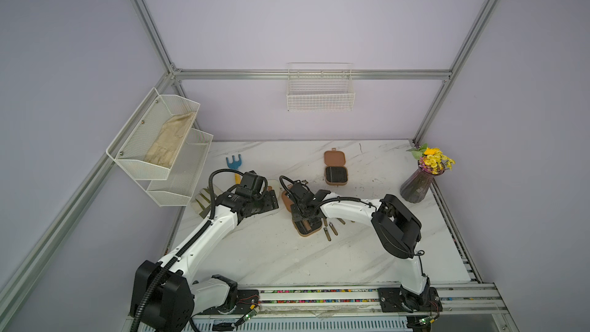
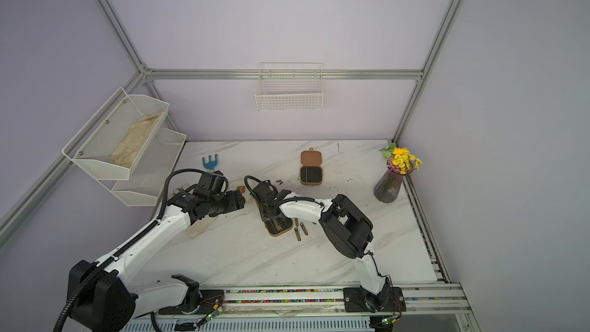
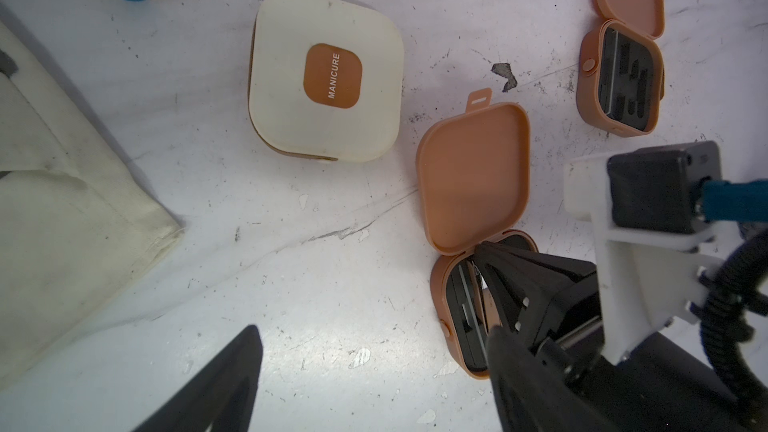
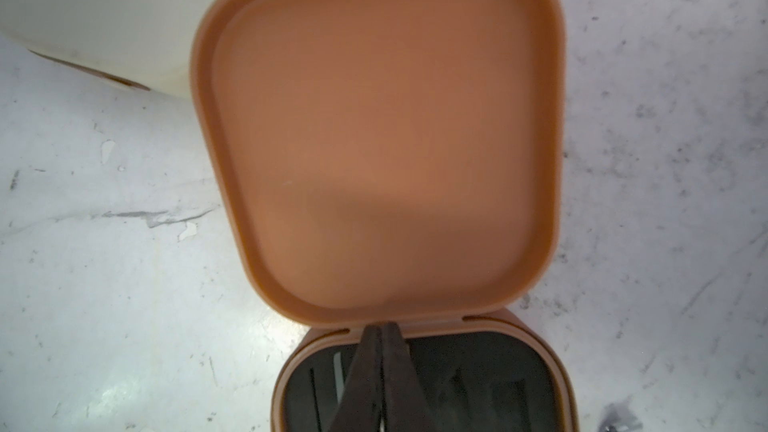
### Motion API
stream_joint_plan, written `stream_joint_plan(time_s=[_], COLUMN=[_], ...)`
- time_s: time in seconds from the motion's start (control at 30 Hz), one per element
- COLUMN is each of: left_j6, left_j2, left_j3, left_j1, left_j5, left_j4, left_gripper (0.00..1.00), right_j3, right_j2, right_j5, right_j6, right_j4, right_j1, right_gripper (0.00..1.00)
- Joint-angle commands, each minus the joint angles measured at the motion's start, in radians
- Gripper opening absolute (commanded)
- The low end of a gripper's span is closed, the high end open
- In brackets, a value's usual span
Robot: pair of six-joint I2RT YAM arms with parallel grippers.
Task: Organize nail clipper sets
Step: Place the nail clipper in the storage box.
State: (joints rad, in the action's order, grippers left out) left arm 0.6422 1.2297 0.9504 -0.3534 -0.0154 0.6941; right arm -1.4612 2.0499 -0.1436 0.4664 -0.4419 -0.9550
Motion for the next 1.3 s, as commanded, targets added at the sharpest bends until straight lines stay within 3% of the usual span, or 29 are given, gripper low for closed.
stream_joint_plan(time_s=[0.0,0.33,0.77,1.27], left_j6=[-0.02,-0.038,-0.033,-0.033], left_j2=[-0.039,-0.067,-0.059,-0.062], left_j3=[-0.038,-0.002,-0.002,-0.007], left_j1=[0.007,0.007,0.008,0.008], left_j5=[-0.005,-0.051,-0.058,-0.064], left_j4=[-0.019,0.023,0.026,0.032], left_gripper=[0.84,0.84,0.84,0.84], right_j3=[0.003,-0.248,-0.117,-0.107], right_j2=[0.055,0.017,-0.021,0.016], right_j5=[0.033,0.029,0.032,0.037], right_j6=[0.029,-0.02,-0.008,-0.017], right_j4=[-0.197,-0.255,-0.303,-0.304], right_j1=[0.001,0.001,0.0,0.001], right_gripper=[0.07,0.14,0.19,0.2])
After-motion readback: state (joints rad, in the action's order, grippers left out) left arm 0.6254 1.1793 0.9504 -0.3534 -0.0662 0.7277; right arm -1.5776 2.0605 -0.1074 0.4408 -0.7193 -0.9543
